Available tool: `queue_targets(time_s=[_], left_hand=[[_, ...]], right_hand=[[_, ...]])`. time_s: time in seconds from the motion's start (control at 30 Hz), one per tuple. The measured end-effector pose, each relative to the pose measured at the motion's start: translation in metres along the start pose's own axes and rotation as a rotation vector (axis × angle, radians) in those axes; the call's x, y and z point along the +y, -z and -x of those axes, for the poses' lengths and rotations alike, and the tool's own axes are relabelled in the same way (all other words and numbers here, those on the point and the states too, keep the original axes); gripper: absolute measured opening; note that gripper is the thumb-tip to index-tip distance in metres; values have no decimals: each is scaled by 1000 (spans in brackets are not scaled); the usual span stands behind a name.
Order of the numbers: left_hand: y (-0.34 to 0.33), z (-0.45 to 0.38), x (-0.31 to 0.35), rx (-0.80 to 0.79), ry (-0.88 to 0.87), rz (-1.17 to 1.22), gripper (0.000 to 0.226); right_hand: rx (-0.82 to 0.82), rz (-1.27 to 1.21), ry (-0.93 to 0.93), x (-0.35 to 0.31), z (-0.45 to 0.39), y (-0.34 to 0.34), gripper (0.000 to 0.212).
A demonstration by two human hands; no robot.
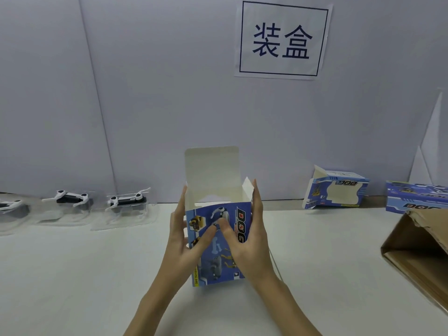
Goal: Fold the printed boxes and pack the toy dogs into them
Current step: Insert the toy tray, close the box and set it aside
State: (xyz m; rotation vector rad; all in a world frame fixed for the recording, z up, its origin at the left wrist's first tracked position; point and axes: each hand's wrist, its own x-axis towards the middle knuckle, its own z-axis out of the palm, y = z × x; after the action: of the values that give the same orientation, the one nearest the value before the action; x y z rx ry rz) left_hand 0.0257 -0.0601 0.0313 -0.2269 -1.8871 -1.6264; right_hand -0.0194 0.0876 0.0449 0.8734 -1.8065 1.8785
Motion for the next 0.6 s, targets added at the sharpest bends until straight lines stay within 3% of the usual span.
queue_targets(time_s=[0.23,0.4,0.43,0.53,0.6], left_hand=[[6,3,-6,-21,-13,11,83],[9,3,0,-24,0,-2,87],[9,4,2,-25,6,-31,92],[8,5,6,-25,-8,-116,93],[6,6,8,-31,-40,-144,86]], right_hand=[[-131,-15,-109,4,0,8,65],[-87,-26,-110,1,0,8,27],[-57,-24,-107,0,-1,8,26],[20,-87,-144,-2,-4,10,48],[31,-144,-173,-1,-7,12,37]])
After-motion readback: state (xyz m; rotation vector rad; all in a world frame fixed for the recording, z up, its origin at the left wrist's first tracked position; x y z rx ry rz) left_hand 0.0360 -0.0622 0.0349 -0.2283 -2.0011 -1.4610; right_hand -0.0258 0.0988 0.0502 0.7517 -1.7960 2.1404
